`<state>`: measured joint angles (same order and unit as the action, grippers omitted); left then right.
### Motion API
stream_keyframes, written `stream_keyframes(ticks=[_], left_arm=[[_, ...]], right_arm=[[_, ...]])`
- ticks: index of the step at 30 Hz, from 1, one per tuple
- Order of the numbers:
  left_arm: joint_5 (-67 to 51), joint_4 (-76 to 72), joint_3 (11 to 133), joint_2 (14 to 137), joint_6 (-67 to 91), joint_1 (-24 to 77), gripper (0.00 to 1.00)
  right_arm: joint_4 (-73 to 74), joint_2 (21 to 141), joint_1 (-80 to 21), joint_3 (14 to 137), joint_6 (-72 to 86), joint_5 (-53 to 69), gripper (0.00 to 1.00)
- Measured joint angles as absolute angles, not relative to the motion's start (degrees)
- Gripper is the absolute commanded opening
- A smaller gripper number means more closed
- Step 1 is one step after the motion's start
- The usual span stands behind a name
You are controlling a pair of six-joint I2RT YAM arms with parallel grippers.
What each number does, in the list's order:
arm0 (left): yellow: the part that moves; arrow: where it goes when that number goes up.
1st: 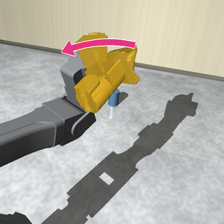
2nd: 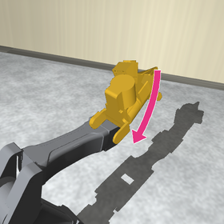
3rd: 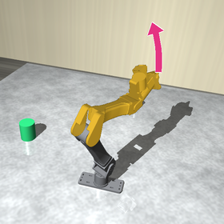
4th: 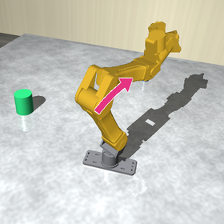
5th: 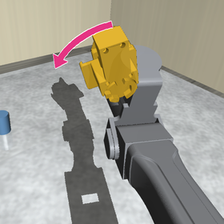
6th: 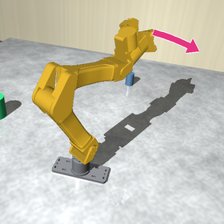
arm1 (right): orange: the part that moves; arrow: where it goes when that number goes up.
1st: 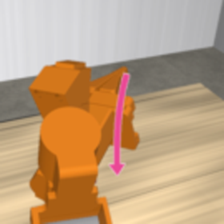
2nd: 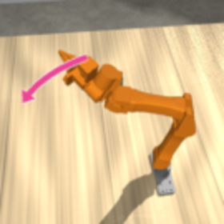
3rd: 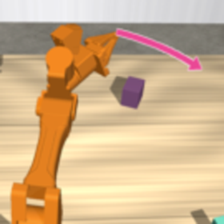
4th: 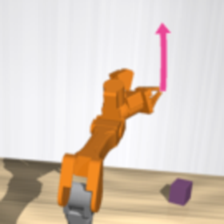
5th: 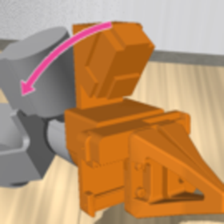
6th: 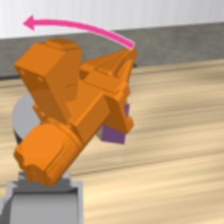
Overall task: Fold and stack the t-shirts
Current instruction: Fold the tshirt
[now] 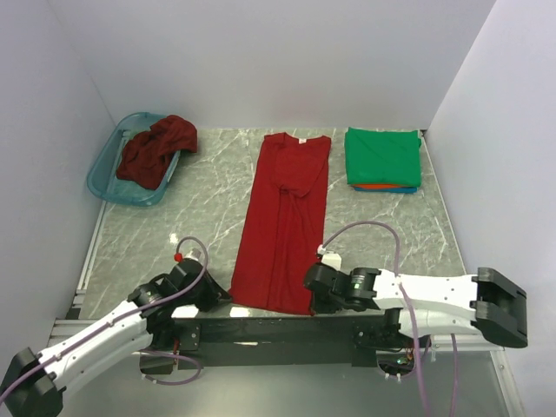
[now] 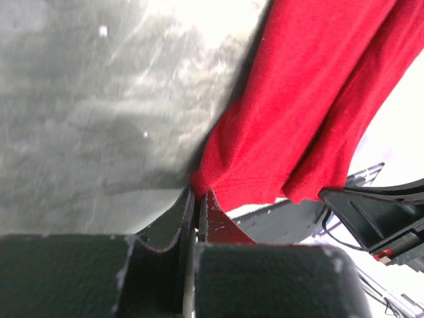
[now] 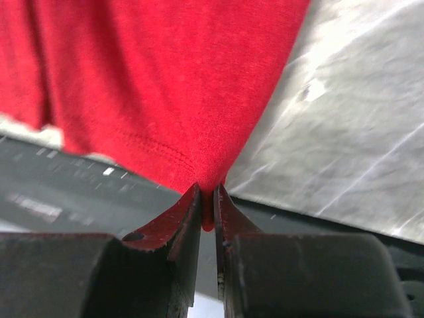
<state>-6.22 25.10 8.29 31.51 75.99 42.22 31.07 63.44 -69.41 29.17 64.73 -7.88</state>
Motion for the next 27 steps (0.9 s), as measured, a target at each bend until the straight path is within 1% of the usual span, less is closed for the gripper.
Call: stream_keyframes(ticks=[4,7,12,16,19,23,27], left_arm=[[-6.2,28.8,8.3,26.8,76.8,42.5,0.0],[-6.3,28.5,8.3,22.8,77.5,42.7,0.01],[-6.1,26.9,8.6,22.9,77.1,42.8,0.01],[-5.1,24.7,12.1,29.7,75.1,42.9,0.01],[-4.4,20.7,16.4,37.8,72.8,42.9,0.0],[-2.7,16.9,22.9,47.4,69.3,42.8,0.0],[-0.1,14.9,30.1,54.5,65.4,42.6,0.0]], right_arm=[[30.8,59.5,-70.2,28.4,65.2,-5.8,0.18],[31.0,58.9,-70.3,27.8,65.4,-5.2,0.18],[32.5,58.2,-70.3,28.6,64.7,-7.2,0.19],[34.7,57.9,-69.5,31.3,62.9,-9.7,0.19],[35.1,57.4,-67.5,33.4,60.0,-12.2,0.19],[34.0,57.0,-62.1,35.8,55.0,-14.3,0.19],[33.0,57.2,-56.1,38.2,49.5,-15.0,0.19]])
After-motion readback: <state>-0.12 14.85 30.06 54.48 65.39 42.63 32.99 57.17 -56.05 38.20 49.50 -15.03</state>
